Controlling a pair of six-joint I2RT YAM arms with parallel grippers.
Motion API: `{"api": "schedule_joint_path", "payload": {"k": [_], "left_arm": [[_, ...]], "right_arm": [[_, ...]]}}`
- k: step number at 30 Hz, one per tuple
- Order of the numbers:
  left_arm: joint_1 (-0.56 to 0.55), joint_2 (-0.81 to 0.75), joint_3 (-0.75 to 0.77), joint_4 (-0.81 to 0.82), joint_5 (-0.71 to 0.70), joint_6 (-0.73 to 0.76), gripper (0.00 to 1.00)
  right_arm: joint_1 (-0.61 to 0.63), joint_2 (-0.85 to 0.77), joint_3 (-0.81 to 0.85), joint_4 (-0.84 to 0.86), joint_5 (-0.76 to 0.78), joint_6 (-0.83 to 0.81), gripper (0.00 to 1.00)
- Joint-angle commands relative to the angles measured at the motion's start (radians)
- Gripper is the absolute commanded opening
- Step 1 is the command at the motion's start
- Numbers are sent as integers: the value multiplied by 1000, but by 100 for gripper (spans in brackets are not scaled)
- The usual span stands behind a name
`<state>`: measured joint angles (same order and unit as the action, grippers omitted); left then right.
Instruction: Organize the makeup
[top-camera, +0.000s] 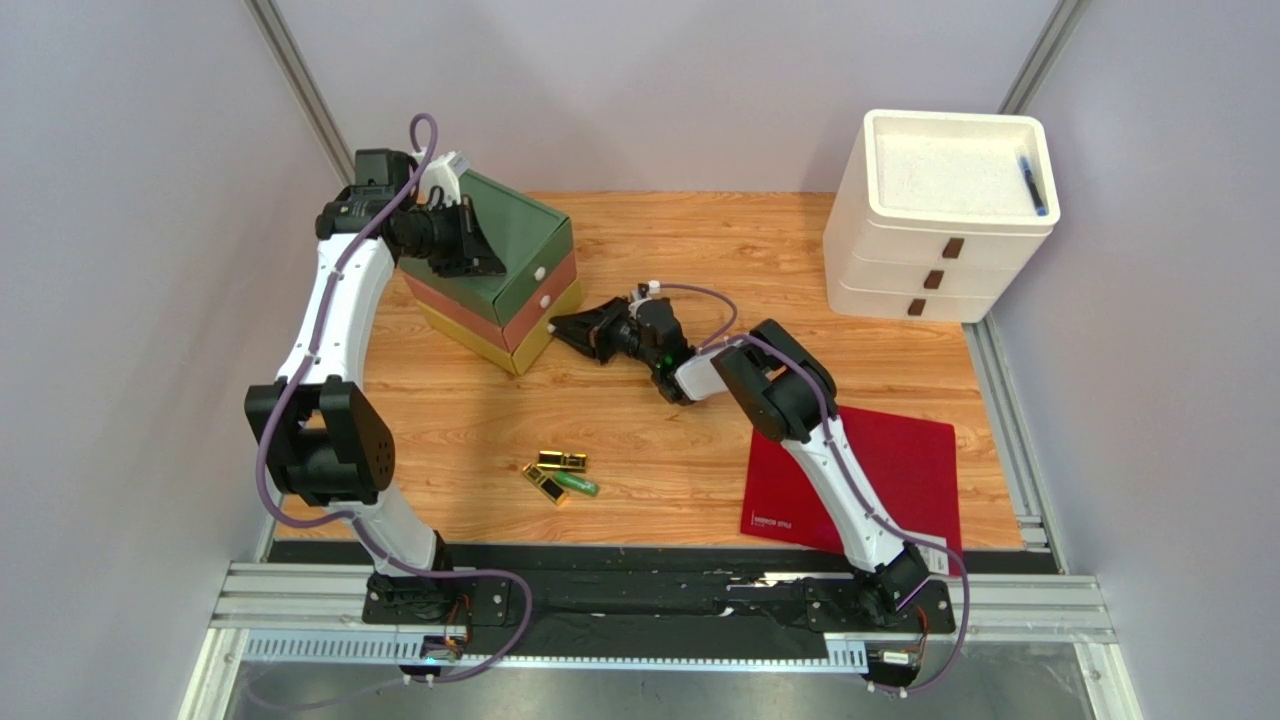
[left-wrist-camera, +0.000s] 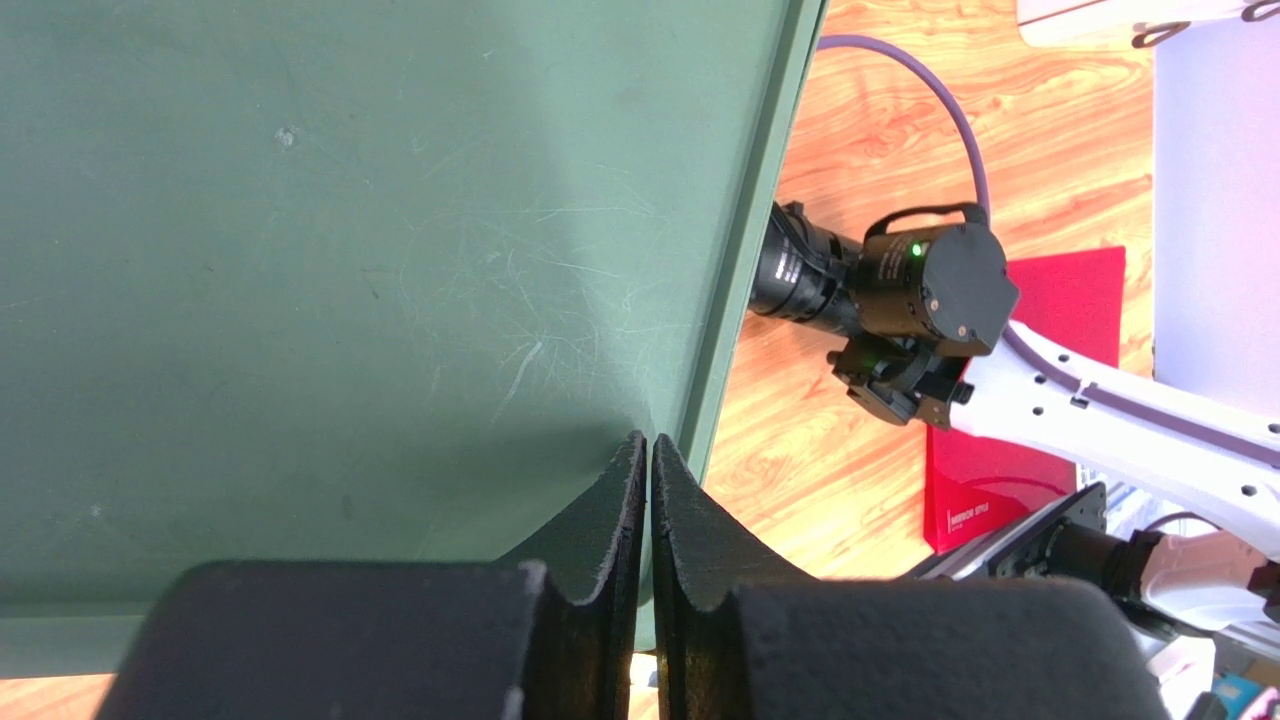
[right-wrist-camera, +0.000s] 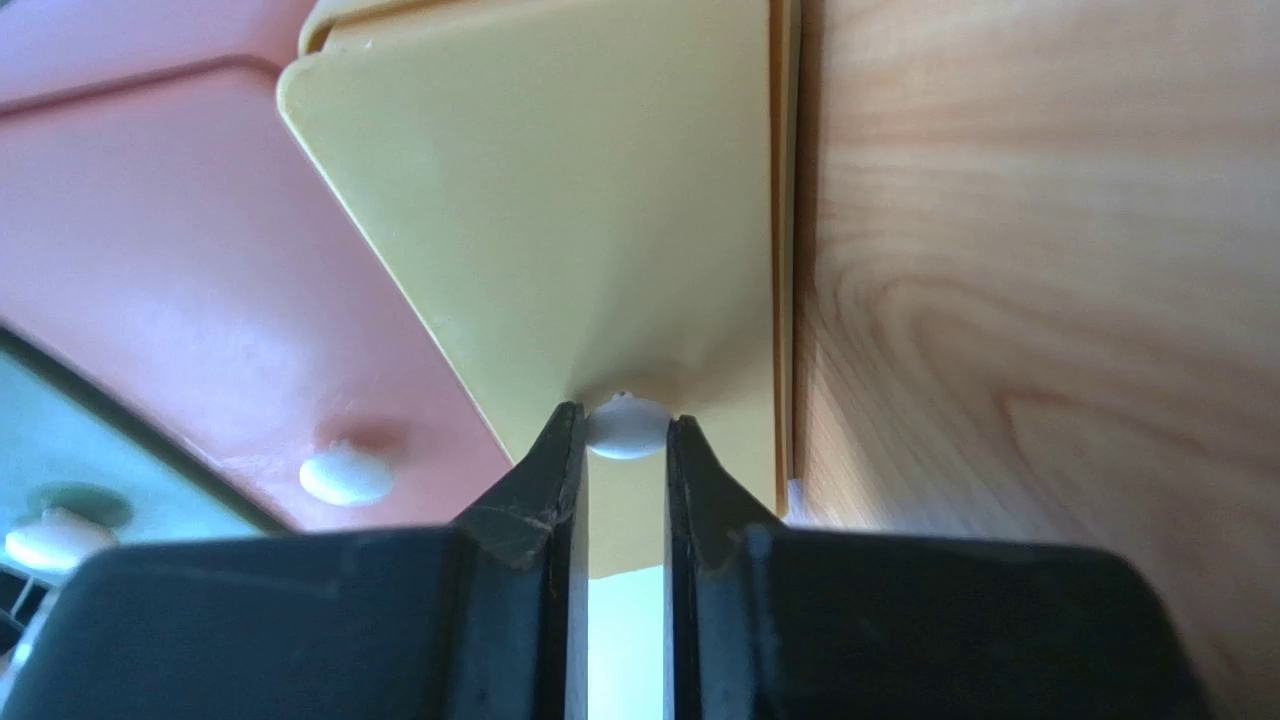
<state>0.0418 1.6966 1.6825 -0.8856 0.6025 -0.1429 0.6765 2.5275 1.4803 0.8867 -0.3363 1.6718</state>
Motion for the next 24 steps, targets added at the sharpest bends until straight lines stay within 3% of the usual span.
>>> {"api": "schedule_joint_path", "payload": {"k": [1, 13, 18, 21, 22, 24], "left_arm": [[9, 17, 3, -65, -56, 37, 10], [9, 18, 6, -53, -60, 26, 10], [9, 15, 5, -56, -56, 31, 10], [9, 14, 5, -58, -55, 34, 10], [9, 12, 5, -61, -53, 34, 10], [9, 9, 3, -62, -53, 34, 10]], "right_arm": [[21, 18, -101, -46, -1, 212, 3], [5, -159, -394, 21, -12, 201, 1], [-3, -207, -398, -27, -58, 100, 3], [-3, -196, -315, -106, -89, 36, 18], [-2, -191, -289, -115, -90, 34, 32], [-2, -173, -275, -117, -76, 46, 43]]}}
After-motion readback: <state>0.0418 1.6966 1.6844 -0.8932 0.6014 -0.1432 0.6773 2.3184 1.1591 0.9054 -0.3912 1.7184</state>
